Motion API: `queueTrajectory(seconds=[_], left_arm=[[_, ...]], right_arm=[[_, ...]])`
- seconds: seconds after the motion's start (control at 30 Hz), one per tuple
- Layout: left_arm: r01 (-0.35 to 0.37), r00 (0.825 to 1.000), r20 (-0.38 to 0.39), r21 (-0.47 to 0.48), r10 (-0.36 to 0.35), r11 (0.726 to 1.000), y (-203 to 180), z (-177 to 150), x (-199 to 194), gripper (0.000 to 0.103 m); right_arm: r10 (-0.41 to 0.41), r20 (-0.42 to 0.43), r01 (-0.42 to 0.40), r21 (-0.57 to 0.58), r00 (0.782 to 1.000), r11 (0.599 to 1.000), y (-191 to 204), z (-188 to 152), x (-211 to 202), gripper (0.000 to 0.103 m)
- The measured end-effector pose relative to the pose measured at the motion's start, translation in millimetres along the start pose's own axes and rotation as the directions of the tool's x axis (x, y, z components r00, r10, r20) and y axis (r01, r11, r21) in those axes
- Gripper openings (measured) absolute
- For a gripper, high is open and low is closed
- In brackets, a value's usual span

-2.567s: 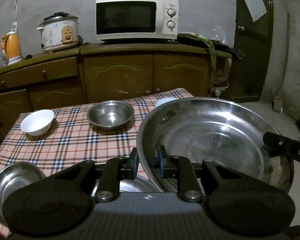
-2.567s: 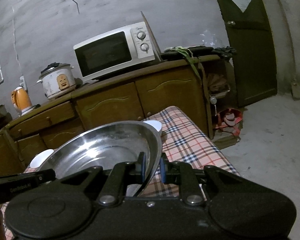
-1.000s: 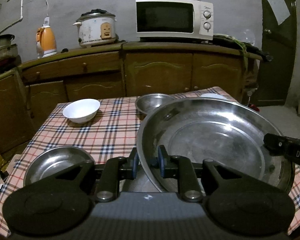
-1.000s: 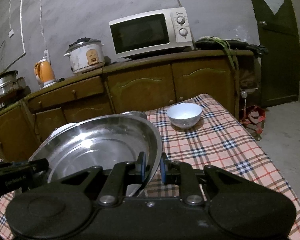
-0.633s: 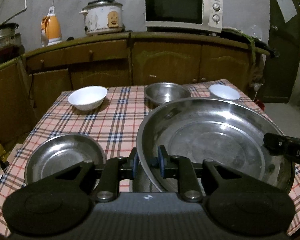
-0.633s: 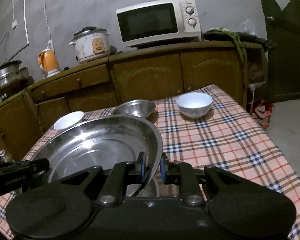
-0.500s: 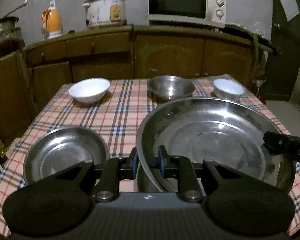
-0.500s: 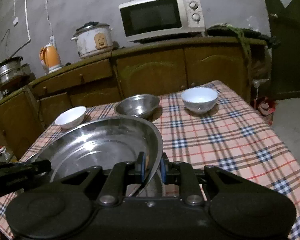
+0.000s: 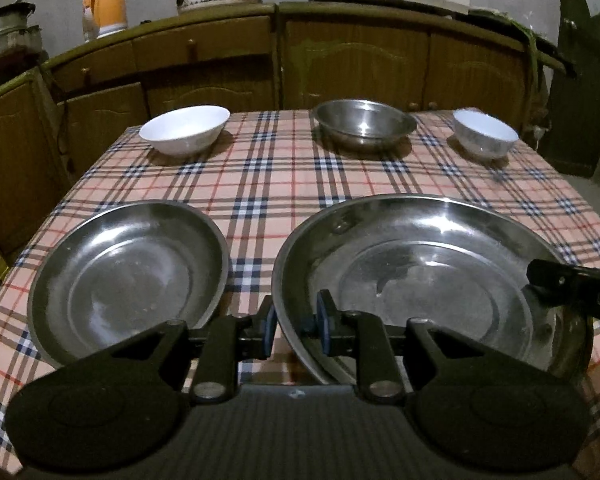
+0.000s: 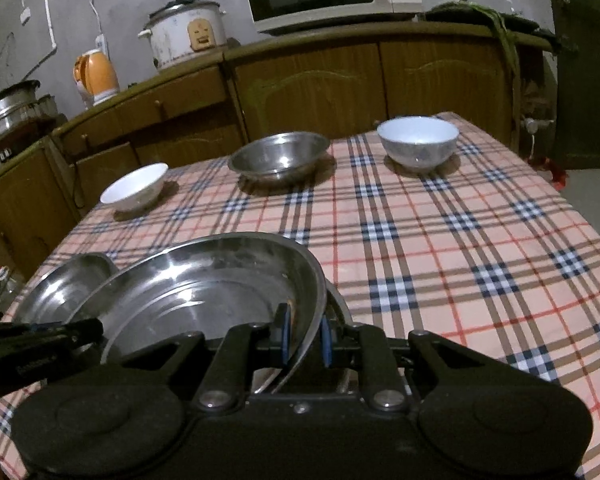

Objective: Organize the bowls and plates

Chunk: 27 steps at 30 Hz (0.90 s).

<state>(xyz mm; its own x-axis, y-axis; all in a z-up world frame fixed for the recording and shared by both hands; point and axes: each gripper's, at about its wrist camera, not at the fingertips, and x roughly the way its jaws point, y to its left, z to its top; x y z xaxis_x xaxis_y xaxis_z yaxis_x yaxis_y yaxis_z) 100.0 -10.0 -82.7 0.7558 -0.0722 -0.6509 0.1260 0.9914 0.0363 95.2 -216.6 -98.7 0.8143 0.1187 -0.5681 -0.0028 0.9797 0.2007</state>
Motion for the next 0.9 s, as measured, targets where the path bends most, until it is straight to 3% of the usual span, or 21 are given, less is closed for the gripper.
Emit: queueTrajectory(seconds=[0.6, 0.7, 0.77, 0.9], left_arm=[[-0.01, 1.0, -0.005, 0.027, 0.01, 1.0, -3, -16, 15, 0.023], [-0.01, 1.0, 0.006, 0.023, 0.01, 1.0, -4, -17, 16, 0.024], [-0.01, 1.0, 0.008, 0.028, 0.01, 1.0, -6, -18, 16, 0.027], [0.0, 1.0, -0.001, 0.032, 0.0, 0.999, -7, -17, 17, 0.034]], right_arm=[[-0.011, -0.036, 0.01, -0.02, 0.999, 1.0, -4, -18, 18, 0.021], [-0.01, -0.034, 0.009, -0.023, 0.999, 1.0, -3, -18, 18, 0.026], [-0.006, -0.033, 0.005, -0.028, 0.999, 1.0, -2, -18, 18, 0.031], [-0.007, -0.02, 0.007, -0.022, 1.0, 1.0, -3, -13, 13, 0.032]])
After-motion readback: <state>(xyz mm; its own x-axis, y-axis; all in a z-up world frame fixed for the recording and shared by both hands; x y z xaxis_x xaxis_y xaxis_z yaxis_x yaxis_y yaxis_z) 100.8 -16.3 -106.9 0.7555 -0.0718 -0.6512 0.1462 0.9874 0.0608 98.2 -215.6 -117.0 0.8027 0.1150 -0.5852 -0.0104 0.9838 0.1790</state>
